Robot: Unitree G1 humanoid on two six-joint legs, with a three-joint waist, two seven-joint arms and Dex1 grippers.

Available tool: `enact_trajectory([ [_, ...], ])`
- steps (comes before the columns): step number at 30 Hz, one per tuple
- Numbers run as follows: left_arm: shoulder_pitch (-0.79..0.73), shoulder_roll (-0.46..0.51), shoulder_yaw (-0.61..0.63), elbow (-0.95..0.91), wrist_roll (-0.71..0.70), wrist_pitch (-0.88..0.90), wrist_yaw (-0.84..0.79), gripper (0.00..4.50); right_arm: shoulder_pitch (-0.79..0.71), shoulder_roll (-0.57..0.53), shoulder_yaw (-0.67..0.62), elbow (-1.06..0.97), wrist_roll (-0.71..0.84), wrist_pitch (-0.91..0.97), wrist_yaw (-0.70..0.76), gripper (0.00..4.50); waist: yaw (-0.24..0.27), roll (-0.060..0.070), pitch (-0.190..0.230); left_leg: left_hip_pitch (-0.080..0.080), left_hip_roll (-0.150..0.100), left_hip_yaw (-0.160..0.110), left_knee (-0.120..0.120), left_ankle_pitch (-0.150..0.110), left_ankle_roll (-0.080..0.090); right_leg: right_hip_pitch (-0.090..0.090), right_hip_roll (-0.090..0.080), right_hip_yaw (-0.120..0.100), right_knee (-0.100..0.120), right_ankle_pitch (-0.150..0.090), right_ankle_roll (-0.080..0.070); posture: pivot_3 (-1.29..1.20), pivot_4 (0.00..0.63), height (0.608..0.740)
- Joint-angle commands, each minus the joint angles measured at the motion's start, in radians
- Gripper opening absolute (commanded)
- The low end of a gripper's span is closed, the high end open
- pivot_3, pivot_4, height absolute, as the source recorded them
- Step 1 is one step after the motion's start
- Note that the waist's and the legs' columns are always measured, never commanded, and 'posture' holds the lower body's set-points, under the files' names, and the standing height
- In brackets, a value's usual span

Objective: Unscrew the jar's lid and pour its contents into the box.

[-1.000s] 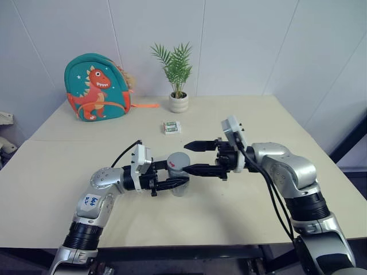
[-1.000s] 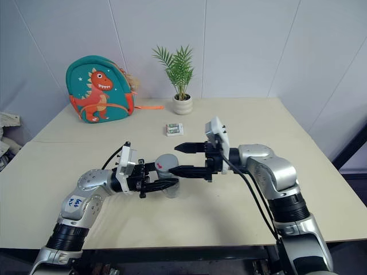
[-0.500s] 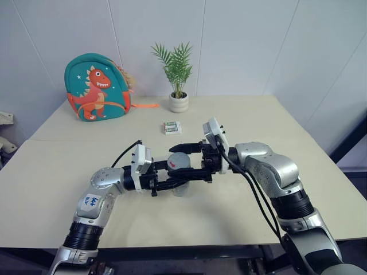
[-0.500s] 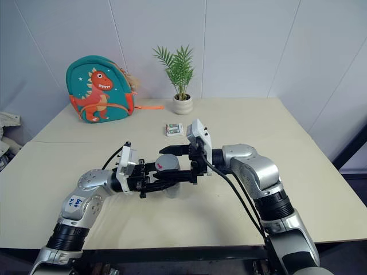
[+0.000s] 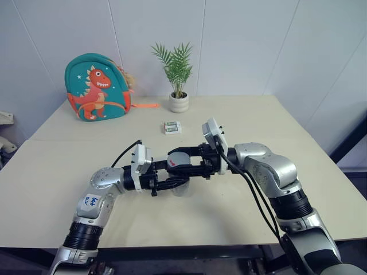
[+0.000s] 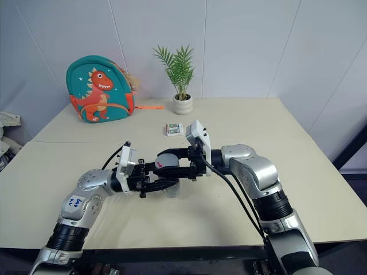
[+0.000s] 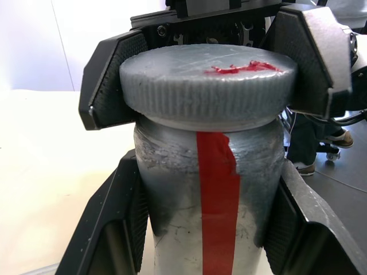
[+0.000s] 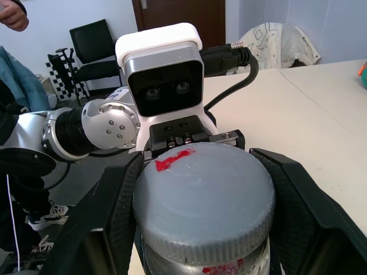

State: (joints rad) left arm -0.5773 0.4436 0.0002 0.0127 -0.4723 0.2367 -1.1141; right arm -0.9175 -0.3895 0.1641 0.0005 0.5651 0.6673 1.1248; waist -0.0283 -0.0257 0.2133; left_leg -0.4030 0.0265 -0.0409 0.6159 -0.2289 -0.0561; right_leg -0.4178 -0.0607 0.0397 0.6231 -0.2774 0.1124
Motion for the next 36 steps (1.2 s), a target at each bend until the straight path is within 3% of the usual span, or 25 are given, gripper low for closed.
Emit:
enact_trajectory([
  [1, 0.001, 0.000, 0.005, -0.035, -0.014, -0.015, -0.001, 2.19, -0.012, 0.021, -0.075, -0.054, 0.089, 0.023, -0.005, 2.86, 0.000, 0.000, 0.000, 0.000, 0.000, 0.000, 0.000, 0.000, 0.000, 0.000, 0.000, 0.000, 0.000, 0.000, 0.000, 0.00, 0.150, 0.740],
  [6, 0.005, 0.007, 0.008, -0.034, -0.016, -0.016, 0.001, 2.19, -0.039, 0.069, -0.195, -0.055, 0.239, 0.111, -0.068, 2.86, 0.000, 0.000, 0.000, 0.000, 0.000, 0.000, 0.000, 0.000, 0.000, 0.000, 0.000, 0.000, 0.001, 0.000, 0.000, 0.00, 0.150, 0.740],
  [11, 0.019, 0.014, 0.020, -0.044, -0.027, 0.015, 0.022, 2.19, -0.030, 0.047, -0.254, -0.045, 0.267, 0.124, -0.125, 2.86, 0.000, 0.000, 0.000, 0.000, 0.000, 0.000, 0.000, 0.000, 0.000, 0.000, 0.000, 0.000, 0.000, 0.000, 0.000, 0.00, 0.150, 0.740],
  [16, 0.025, 0.039, 0.046, -0.069, -0.050, 0.050, 0.037, 2.19, 0.070, -0.050, -0.284, 0.017, 0.138, 0.004, -0.162, 2.86, 0.001, 0.000, 0.000, 0.000, 0.000, 0.000, 0.000, 0.000, 0.000, 0.000, 0.000, 0.000, -0.001, 0.000, 0.000, 0.00, 0.150, 0.740],
  [18, 0.030, 0.052, 0.061, -0.076, -0.071, 0.078, 0.037, 2.19, 0.145, -0.075, -0.290, 0.115, 0.017, -0.166, -0.195, 2.86, 0.001, 0.000, 0.000, 0.000, 0.000, 0.000, 0.000, 0.000, 0.000, 0.000, 0.000, 0.000, -0.001, 0.000, 0.000, 0.00, 0.150, 0.740],
  [22, 0.021, 0.056, 0.077, -0.076, -0.091, 0.095, 0.038, 2.19, 0.231, -0.057, -0.315, 0.337, -0.129, -0.446, -0.272, 2.86, 0.001, 0.000, 0.000, 0.000, 0.000, 0.001, 0.000, 0.000, 0.000, 0.000, 0.000, 0.000, -0.002, 0.000, 0.000, 0.00, 0.150, 0.740],
  [28, -0.015, 0.039, 0.093, -0.051, -0.095, 0.090, 0.062, 2.19, 0.228, -0.045, -0.332, 0.674, -0.258, -0.727, -0.366, 2.86, -0.011, 0.000, 0.000, 0.001, 0.000, 0.004, 0.000, 0.000, 0.000, 0.000, 0.001, 0.003, 0.000, 0.000, 0.001, 0.00, 0.150, 0.740],
  [35, -0.033, 0.037, 0.099, -0.034, -0.086, 0.043, 0.049, 2.19, 0.200, -0.041, -0.324, 0.825, -0.291, -0.808, -0.342, 2.86, -0.017, 0.000, 0.000, 0.002, 0.000, 0.005, 0.000, 0.000, -0.001, 0.000, 0.001, 0.005, 0.001, 0.001, 0.001, 0.00, 0.150, 0.740],
  [36, -0.033, 0.037, 0.100, -0.030, -0.086, 0.034, 0.046, 2.19, 0.199, -0.040, -0.330, 0.817, -0.265, -0.758, -0.304, 3.10, -0.018, 0.000, 0.000, 0.002, 0.000, 0.005, 0.000, 0.000, -0.001, 0.000, 0.001, 0.006, 0.001, 0.001, 0.001, 0.00, 0.150, 0.740],
])
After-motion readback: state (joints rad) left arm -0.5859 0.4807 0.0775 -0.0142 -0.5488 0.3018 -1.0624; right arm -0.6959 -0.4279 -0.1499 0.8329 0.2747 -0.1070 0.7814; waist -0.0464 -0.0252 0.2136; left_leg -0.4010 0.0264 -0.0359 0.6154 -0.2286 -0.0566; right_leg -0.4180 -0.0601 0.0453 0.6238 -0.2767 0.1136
